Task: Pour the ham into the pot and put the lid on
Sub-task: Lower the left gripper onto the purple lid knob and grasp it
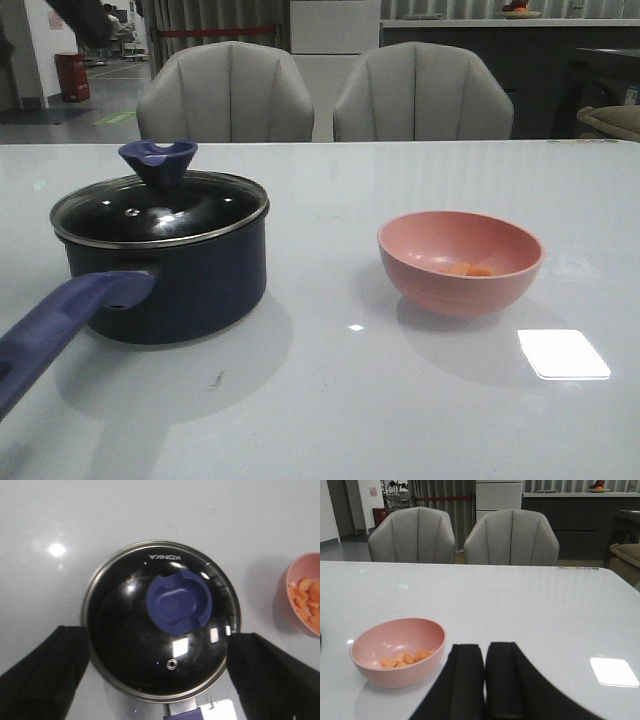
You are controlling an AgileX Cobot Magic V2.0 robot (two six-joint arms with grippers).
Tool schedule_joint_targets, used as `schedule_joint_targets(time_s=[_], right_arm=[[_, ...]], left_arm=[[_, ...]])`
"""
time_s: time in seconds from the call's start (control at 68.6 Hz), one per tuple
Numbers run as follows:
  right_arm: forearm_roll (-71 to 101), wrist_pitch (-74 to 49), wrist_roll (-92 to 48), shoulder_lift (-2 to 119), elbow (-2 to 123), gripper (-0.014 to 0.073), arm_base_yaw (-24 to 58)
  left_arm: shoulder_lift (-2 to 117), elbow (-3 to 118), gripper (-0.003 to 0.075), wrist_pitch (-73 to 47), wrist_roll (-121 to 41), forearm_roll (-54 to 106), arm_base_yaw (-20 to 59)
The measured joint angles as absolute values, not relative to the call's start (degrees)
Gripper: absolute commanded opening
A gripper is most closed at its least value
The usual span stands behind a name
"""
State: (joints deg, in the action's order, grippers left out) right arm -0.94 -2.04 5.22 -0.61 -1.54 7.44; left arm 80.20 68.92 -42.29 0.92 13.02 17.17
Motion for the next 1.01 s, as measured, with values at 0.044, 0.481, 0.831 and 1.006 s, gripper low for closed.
schedule_joint_targets(time_s=[0.044, 0.481, 0.831, 1.006], right_arm=[[-0.94, -2.04, 5.22, -0.61, -1.54, 0.0178, 7.44], [-0.94, -2.04, 5.22, -0.61, -1.54, 0.0178, 7.44], [-0.94, -2.04, 5.22, -0.61, -1.54, 0.0178, 7.44], [-0.94, -2.04, 5.22, -0.61, -1.54, 0.0178, 7.44]], left_arm=[[81.66, 70.15, 0.0617, -43.03, 1.06, 12.74, 17.94], [98.00, 85.47, 0.0617, -53.90, 16.57, -1.47, 25.45], [102.94, 88.25, 0.0617, -55.90, 20.75, -3.89, 25.45], [104.91, 88.38, 0.0617, -55.56, 21.04, -3.69, 25.56]])
